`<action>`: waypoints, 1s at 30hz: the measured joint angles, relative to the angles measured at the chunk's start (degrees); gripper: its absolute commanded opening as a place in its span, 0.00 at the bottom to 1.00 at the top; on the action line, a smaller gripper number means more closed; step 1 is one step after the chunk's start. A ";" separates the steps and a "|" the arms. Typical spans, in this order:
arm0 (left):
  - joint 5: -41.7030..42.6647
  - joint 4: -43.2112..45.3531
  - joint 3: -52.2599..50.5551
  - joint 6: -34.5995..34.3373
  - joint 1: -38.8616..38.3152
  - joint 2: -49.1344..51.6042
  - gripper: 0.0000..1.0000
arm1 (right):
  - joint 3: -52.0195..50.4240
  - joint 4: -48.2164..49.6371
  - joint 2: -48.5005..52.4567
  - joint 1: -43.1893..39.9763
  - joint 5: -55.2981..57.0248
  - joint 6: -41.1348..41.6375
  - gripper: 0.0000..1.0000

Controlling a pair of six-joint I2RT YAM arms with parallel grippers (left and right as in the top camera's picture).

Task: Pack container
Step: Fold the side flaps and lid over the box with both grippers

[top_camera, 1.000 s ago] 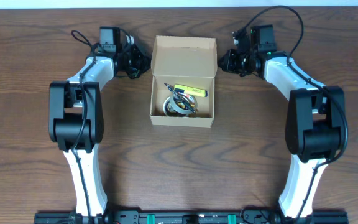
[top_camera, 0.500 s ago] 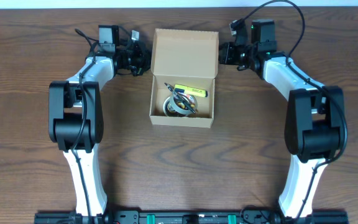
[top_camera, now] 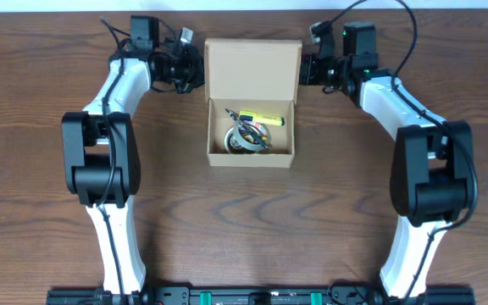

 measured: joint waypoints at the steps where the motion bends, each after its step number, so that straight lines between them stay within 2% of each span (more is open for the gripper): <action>1: -0.98 -4.11 1.88 1.92 -0.15 0.00 0.06 | 0.00 0.00 -0.83 0.04 -0.04 -0.22 0.01; 7: -7.32 -18.36 8.59 10.78 -0.63 0.00 0.05 | 0.00 -1.14 -2.40 0.72 -0.63 -0.57 0.01; 17: -15.10 -31.98 16.55 19.45 -0.50 0.00 0.05 | 0.00 -7.19 -6.38 2.95 -0.96 -3.50 0.01; 23: -18.18 -36.94 19.45 22.16 -0.57 0.00 0.05 | 0.00 -11.45 -12.41 3.93 0.11 -5.86 0.01; 30: -19.02 -37.86 19.71 22.97 -0.68 0.00 0.05 | 0.02 -14.36 -14.78 4.83 0.90 -7.91 0.01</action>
